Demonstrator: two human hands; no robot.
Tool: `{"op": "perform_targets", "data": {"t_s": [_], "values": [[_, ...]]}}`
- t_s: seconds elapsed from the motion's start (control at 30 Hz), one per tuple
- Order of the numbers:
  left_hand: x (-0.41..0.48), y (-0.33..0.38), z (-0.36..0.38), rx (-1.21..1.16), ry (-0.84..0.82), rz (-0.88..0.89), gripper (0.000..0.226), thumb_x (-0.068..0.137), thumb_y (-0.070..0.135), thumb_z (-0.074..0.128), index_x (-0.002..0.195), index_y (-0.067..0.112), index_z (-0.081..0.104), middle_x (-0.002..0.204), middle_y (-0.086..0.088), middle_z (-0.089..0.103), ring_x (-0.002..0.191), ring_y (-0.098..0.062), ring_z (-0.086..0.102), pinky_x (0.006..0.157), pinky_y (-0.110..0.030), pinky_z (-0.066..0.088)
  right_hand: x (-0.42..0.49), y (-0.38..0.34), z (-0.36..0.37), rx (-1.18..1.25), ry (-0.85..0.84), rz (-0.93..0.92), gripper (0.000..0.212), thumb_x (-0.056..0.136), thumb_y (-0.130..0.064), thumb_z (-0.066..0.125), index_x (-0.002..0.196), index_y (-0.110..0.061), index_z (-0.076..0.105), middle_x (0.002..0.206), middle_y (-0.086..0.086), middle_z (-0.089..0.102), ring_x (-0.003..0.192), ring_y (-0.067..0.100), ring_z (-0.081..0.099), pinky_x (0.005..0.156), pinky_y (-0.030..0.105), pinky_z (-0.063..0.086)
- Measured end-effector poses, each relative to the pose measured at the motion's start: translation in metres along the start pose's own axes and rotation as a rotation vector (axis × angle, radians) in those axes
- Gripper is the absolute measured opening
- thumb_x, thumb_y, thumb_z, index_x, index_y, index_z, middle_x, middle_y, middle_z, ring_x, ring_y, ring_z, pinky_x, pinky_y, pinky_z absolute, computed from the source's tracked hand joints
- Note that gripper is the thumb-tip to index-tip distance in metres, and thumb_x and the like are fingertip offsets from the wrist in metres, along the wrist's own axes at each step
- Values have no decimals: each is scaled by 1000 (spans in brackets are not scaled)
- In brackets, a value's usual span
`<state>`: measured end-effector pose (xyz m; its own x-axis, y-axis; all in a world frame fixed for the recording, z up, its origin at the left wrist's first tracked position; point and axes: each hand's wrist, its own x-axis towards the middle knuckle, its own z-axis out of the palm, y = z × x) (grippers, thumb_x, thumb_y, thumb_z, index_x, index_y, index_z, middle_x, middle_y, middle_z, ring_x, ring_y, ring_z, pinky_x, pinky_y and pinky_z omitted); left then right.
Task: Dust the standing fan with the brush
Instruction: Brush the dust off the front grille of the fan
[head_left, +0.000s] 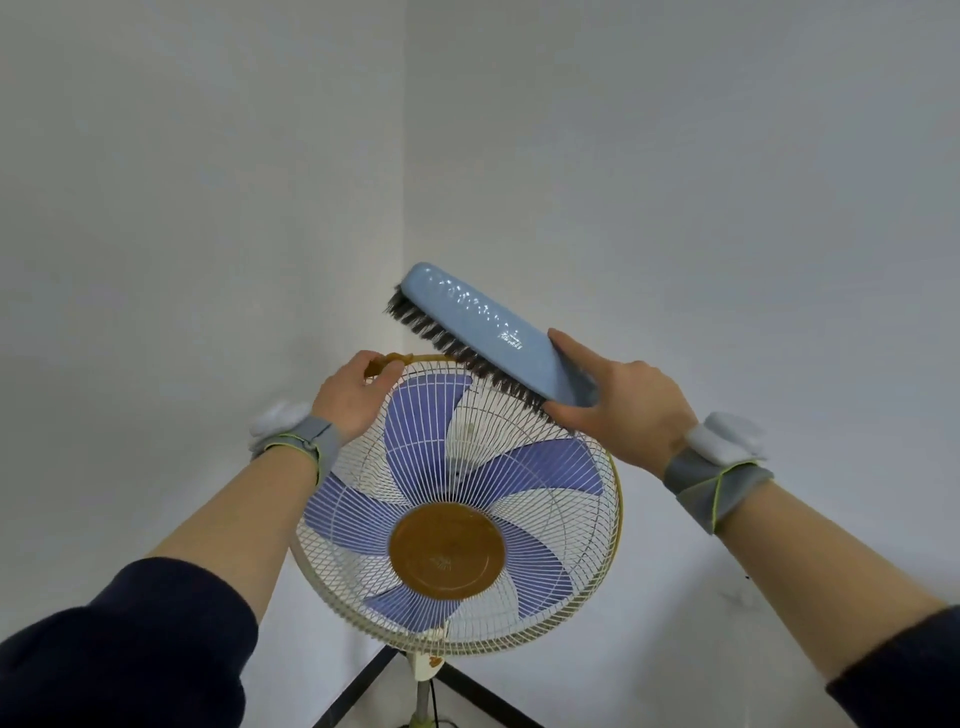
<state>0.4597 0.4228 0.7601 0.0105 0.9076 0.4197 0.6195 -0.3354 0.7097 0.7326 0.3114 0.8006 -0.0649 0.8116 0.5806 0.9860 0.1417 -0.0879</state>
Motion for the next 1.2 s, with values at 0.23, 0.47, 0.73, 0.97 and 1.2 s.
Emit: {"op": "perform_targets", "data": {"t_s": [0.23, 0.47, 0.73, 0.97, 1.2], "values": [[9, -6, -1, -185, -24, 14, 33, 96, 43, 52, 116, 20, 65, 108, -7, 68, 98, -26, 61, 81, -33, 45, -1, 7, 19, -61, -75, -11, 75, 83, -60, 52, 146, -48, 13, 82, 1, 60, 69, 20, 52, 63, 28, 38], [15, -8, 8, -216, -44, 14, 31, 96, 42, 52, 116, 22, 65, 110, -8, 68, 101, -29, 62, 88, -39, 47, -14, 17, 27, -68, -53, -4, 76, 84, -57, 53, 146, -48, 10, 87, 7, 67, 67, 24, 54, 62, 29, 41], [22, -5, 8, -233, -76, 34, 29, 98, 21, 53, 124, 9, 60, 116, -6, 62, 105, -19, 55, 89, -31, 40, -41, 17, 41, -111, -28, -69, 78, 87, -59, 49, 147, -46, 1, 69, 4, 59, 59, 23, 49, 59, 28, 39], [21, -3, 11, -291, -98, 21, 28, 95, 39, 57, 111, 17, 65, 113, -8, 67, 107, -25, 60, 101, -40, 45, -80, 23, 82, -100, 34, -158, 89, 77, -47, 69, 147, -36, 15, 50, -1, 55, 39, 13, 37, 40, 22, 36], [16, 5, 14, -267, -69, 24, 30, 96, 39, 54, 114, 17, 63, 106, -4, 61, 97, -18, 53, 85, -29, 38, -101, 37, 84, -180, -3, -338, 87, 67, -49, 79, 140, -28, 36, 49, -5, 58, 35, 9, 46, 41, 13, 26]]}}
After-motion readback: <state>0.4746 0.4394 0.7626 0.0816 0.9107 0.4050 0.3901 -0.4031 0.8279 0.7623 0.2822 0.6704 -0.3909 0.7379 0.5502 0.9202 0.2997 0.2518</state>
